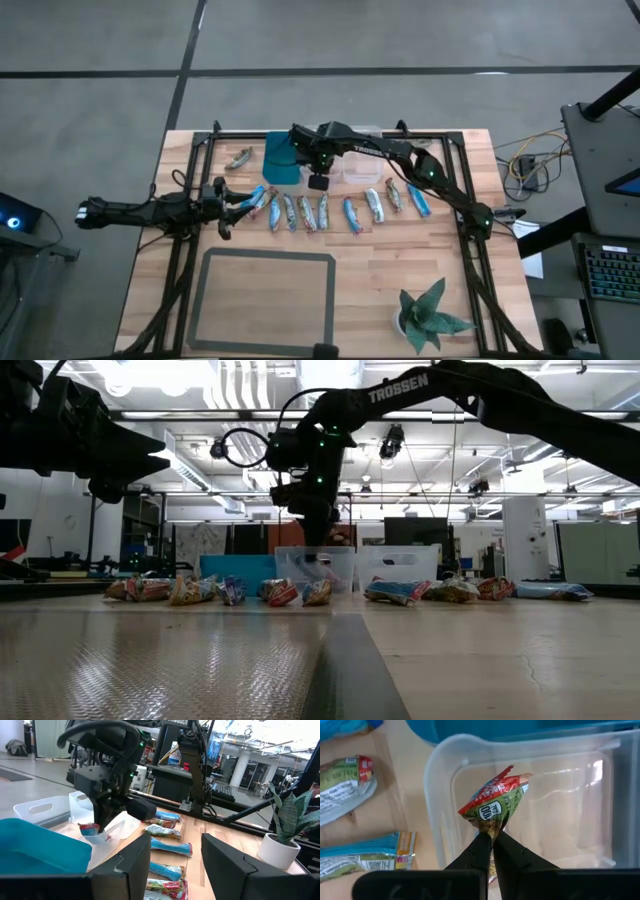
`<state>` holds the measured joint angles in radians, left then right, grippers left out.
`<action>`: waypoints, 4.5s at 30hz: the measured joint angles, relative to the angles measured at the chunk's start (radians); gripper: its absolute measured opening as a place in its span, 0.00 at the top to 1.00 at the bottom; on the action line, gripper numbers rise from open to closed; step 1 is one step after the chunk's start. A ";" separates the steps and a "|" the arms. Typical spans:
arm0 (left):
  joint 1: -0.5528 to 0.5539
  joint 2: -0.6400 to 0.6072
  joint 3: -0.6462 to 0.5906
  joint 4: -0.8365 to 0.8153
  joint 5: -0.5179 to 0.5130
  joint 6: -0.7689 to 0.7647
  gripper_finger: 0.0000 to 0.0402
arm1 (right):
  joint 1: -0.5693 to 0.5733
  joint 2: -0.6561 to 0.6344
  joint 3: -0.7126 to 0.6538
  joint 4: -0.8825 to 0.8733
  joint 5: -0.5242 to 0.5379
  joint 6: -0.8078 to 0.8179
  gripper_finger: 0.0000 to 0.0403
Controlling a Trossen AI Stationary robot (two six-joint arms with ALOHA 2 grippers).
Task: Pick and place Granola Bars by type
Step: Put the red granola bar into the left transparent bin
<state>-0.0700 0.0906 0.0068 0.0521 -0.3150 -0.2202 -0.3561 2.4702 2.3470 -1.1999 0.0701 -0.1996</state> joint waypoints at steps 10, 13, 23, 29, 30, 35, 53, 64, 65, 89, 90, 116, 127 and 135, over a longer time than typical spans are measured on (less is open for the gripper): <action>0.000 0.000 0.000 0.000 0.000 0.000 0.61 | 0.000 0.000 0.000 -0.002 -0.067 -0.009 0.78; 0.000 0.000 0.000 0.000 0.000 0.000 0.61 | 0.000 -0.003 0.000 -0.015 -0.040 -0.009 0.71; 0.000 0.000 0.000 0.000 0.000 0.000 0.61 | 0.005 -0.100 0.000 -0.060 -0.015 0.007 0.60; 0.000 0.000 0.000 0.000 0.000 0.000 0.61 | 0.024 -0.182 0.000 -0.142 0.075 0.170 0.60; 0.000 0.000 0.000 0.000 0.000 0.000 0.61 | 0.026 -0.198 0.000 -0.155 0.100 0.206 0.60; 0.000 0.000 0.000 0.000 0.000 0.000 0.61 | 0.041 -0.257 0.000 -0.219 0.239 0.452 0.58; 0.000 0.000 0.000 0.000 0.000 0.000 0.61 | 0.056 -0.459 -0.050 -0.369 0.291 0.977 0.42; 0.000 0.000 0.000 0.000 0.000 0.000 0.61 | 0.055 -0.634 -0.377 -0.370 0.246 1.222 0.27; 0.000 0.000 0.000 0.000 0.000 0.000 0.61 | 0.055 -0.655 -0.414 -0.370 0.241 1.234 0.26; 0.000 0.000 0.000 0.000 0.000 0.000 0.61 | 0.057 -1.023 -1.219 0.162 0.133 1.265 0.13; 0.000 0.000 0.000 0.000 0.000 0.000 0.61 | 0.057 -1.030 -1.245 0.185 0.130 1.266 0.13; 0.000 0.000 0.000 0.000 0.000 0.000 0.61 | 0.057 -0.988 -1.570 0.492 0.056 1.282 0.19; 0.000 0.000 0.000 0.000 0.000 0.000 0.61 | 0.057 -0.921 -1.579 0.536 0.049 1.248 0.20; 0.000 0.000 0.000 0.000 0.000 0.000 0.61 | 0.057 -0.917 -1.579 0.542 0.054 1.239 0.40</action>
<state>-0.0698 0.0906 0.0067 0.0521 -0.3149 -0.2201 -0.2993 1.5536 0.7681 -0.6582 0.1240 1.0389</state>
